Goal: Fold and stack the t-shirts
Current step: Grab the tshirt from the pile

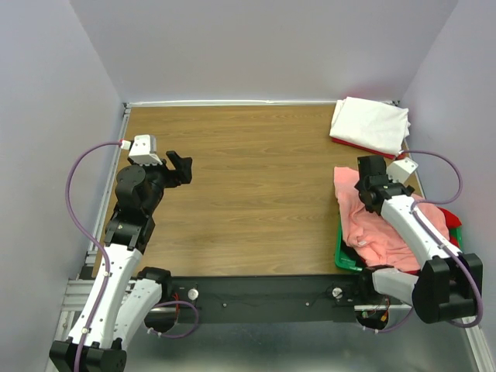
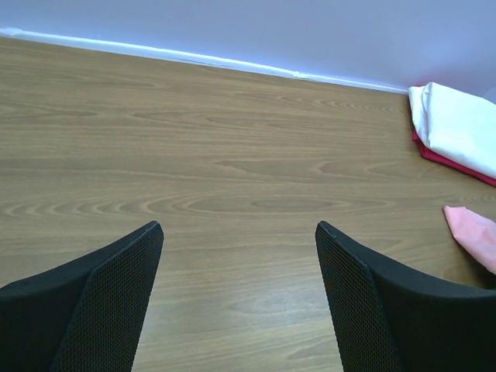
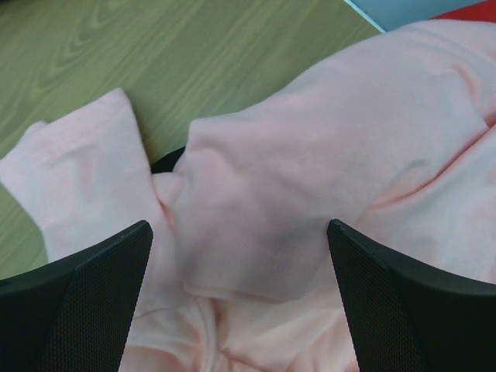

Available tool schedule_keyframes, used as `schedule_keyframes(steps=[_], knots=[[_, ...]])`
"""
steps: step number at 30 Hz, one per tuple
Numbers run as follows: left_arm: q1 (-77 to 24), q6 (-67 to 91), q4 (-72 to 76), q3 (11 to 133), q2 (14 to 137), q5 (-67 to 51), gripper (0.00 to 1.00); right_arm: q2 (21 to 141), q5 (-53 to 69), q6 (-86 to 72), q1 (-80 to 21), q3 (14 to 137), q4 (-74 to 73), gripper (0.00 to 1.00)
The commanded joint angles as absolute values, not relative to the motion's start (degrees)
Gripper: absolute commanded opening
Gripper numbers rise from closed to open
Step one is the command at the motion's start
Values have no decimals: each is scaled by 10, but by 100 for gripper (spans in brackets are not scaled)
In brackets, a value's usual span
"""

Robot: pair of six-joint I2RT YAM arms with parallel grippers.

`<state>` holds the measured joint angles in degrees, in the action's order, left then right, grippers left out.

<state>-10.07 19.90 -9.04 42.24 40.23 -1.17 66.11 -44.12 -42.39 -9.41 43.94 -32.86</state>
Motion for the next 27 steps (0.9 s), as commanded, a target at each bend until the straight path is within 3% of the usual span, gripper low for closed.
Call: schedule_keyframes(steps=[1,3,6,9,10,12,13,16,21,27], knots=[[-97,199,-76,417,395,-34,87,683,-399,-406,-66,442,-331,100],[-97,200,-75,417,392,-38,87,686,-396,-405,-62,439,-330,99],[-97,198,-73,417,390,-41,87,686,-383,-403,-60,432,-330,88],[-97,199,-72,416,386,-42,87,679,-373,-403,-61,431,-330,56],[-97,198,-72,416,385,-42,87,676,-360,-397,-60,432,-330,41],[-97,198,-71,415,382,-42,87,659,-347,-388,-60,439,-333,27],[-97,198,-72,415,383,-43,87,652,-345,-386,-60,443,-337,16],[-97,198,-72,416,383,-43,87,622,-338,-379,-60,471,-353,0],[-97,199,-73,416,382,-41,87,587,-331,-355,-61,532,-375,0],[-97,198,-74,417,384,-33,87,595,-279,-312,-61,688,-374,0]])
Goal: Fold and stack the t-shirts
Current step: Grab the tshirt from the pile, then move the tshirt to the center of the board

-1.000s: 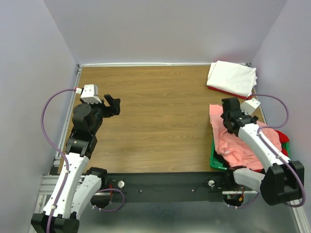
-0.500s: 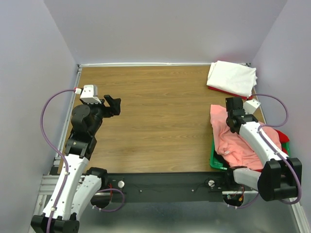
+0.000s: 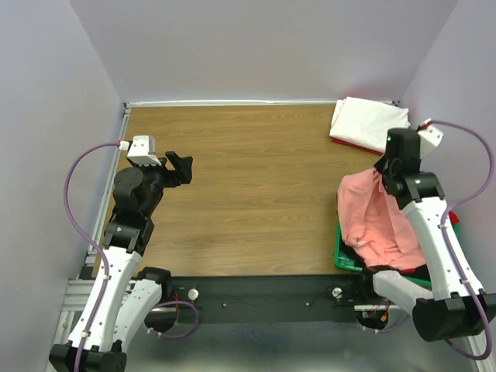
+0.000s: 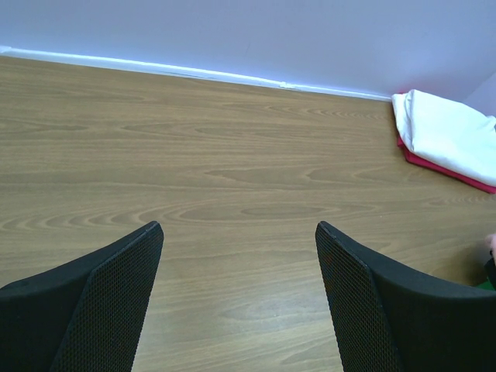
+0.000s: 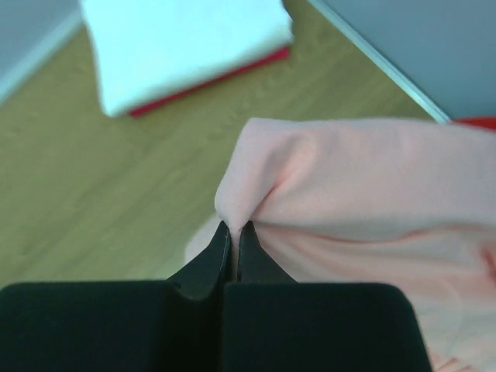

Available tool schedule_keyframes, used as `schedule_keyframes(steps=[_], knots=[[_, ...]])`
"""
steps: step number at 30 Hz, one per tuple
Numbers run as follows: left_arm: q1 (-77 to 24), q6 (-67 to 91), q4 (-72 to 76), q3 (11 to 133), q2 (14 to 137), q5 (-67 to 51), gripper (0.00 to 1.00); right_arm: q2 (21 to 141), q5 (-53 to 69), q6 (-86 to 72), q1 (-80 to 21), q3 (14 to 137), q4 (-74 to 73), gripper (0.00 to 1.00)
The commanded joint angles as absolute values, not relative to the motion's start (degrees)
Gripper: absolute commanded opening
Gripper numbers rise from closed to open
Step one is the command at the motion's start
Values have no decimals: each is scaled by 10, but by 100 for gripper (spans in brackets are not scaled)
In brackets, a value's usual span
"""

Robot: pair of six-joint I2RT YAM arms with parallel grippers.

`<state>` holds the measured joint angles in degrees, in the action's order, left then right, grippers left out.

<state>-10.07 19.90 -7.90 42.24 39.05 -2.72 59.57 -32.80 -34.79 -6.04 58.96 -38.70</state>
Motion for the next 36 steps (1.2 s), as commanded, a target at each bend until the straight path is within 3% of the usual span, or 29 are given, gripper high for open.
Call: schedule_keyframes(steps=[1,7,13,16,20,24,30,36], knots=[[-97,198,-76,417,384,-32,87,600,-253,-301,-60,743,-374,1],[-97,197,-76,417,386,-27,87,649,-105,-274,-61,905,-328,0],[-97,197,-77,417,389,-25,87,738,142,-294,-67,1060,-239,0],[-97,197,-76,417,388,-23,87,787,191,-297,-105,1135,-197,0],[-96,196,-74,417,389,-23,87,846,175,-252,-242,1250,-202,1],[-96,196,-76,417,390,-19,87,912,153,-230,-307,1309,-210,0],[-96,194,-74,414,389,-11,87,948,132,-206,-355,1326,-209,0],[-95,192,-74,415,395,-9,87,969,62,-205,-359,1260,-203,0]])
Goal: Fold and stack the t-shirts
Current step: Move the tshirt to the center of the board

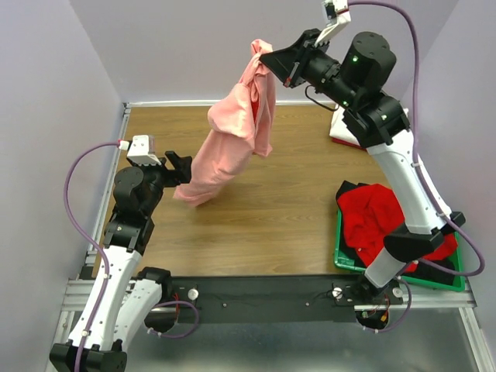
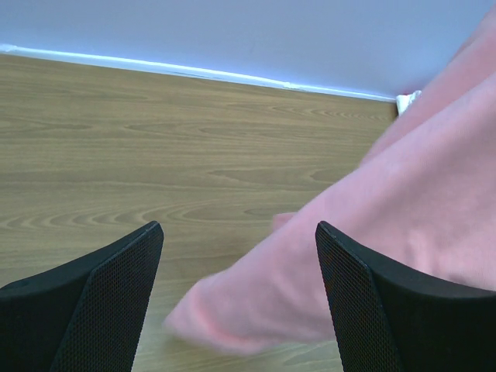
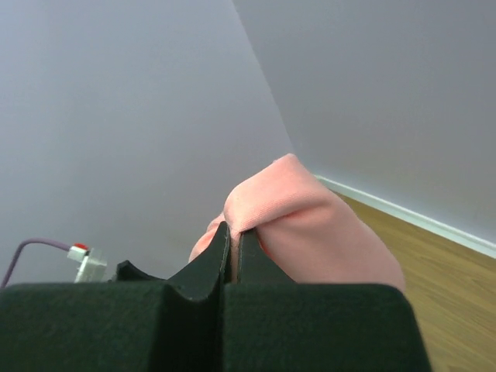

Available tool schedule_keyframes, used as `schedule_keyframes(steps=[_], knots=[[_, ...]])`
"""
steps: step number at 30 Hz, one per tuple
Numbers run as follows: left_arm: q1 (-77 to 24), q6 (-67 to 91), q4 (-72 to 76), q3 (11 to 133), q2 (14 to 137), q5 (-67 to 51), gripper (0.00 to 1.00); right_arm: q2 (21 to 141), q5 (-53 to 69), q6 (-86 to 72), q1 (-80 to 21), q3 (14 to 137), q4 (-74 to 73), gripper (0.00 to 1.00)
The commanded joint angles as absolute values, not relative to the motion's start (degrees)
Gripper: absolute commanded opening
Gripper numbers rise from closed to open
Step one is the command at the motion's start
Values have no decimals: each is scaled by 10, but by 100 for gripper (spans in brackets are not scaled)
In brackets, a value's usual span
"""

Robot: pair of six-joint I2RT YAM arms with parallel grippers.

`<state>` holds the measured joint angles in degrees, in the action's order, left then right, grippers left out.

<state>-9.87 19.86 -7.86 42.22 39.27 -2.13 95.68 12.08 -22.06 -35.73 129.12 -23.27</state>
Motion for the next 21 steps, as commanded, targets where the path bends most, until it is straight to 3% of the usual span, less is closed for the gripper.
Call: schedule_keyframes(steps=[1,4,5,7,8,10,11,14,21], knots=[[-95,192,-73,415,395,-8,87,974,27,-205,-359,1247,-202,0],[-96,187,-77,415,393,-4,87,990,-68,-213,-359,1184,-200,0],[-96,187,-78,415,392,13,86,994,-156,-213,-358,1146,-200,1],[-96,185,-80,415,388,29,84,1008,-236,-219,-346,1108,-201,9],[-96,187,-80,415,388,35,84,1008,-280,-228,-328,1063,-201,39],[-96,192,-82,414,389,38,81,1003,-300,-251,-310,1010,-201,77],[-96,194,-81,412,393,38,81,998,-304,-255,-305,962,-201,83],[-105,215,-83,410,402,37,79,980,-270,-268,-305,905,-200,90],[-199,296,-39,359,430,73,77,985,-106,-279,-305,777,-155,89]])
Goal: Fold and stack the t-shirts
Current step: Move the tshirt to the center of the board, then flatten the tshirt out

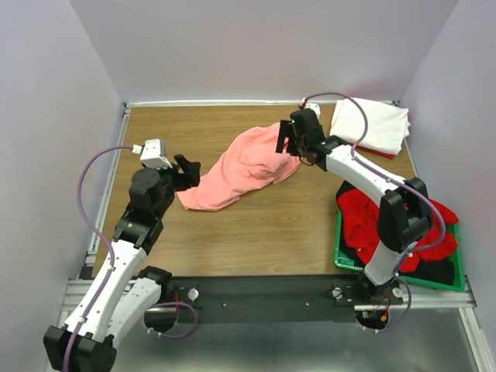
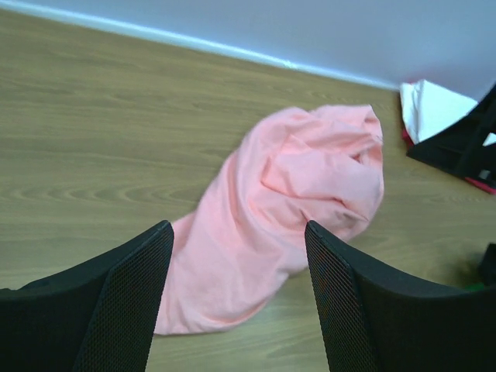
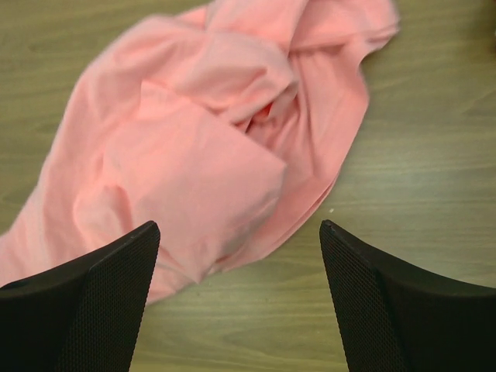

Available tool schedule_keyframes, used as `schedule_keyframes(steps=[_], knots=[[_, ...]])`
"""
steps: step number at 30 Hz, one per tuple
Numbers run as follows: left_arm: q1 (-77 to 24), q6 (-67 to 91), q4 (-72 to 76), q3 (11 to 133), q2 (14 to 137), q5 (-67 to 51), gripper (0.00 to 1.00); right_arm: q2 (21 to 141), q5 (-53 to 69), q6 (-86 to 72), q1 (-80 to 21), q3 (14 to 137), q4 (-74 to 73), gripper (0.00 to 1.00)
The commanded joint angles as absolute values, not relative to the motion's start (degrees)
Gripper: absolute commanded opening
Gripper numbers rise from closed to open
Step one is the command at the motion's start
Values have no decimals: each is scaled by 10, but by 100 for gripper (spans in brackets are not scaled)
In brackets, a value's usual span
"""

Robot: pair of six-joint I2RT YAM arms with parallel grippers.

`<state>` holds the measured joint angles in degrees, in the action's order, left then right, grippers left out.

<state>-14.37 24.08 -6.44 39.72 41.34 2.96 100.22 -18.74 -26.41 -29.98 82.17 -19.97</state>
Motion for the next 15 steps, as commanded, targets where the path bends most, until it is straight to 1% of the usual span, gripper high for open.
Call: schedule_keyframes(steps=[1,3,7,9,13,15], knots=[[-217,302,-33,350,437,85,76,988,-96,-279,-305,767,-145,89],[-246,319,-9,323,467,98,77,996,-90,-279,-305,745,-128,89],[-260,332,27,294,523,57,77,1017,-92,-272,-304,743,-119,89],[-264,337,51,284,533,45,77,1027,-90,-264,-305,746,-108,90],[-264,339,75,258,532,35,78,1084,-77,-253,-305,771,-95,90],[-264,341,85,251,530,36,80,1108,-62,-251,-305,784,-96,87]])
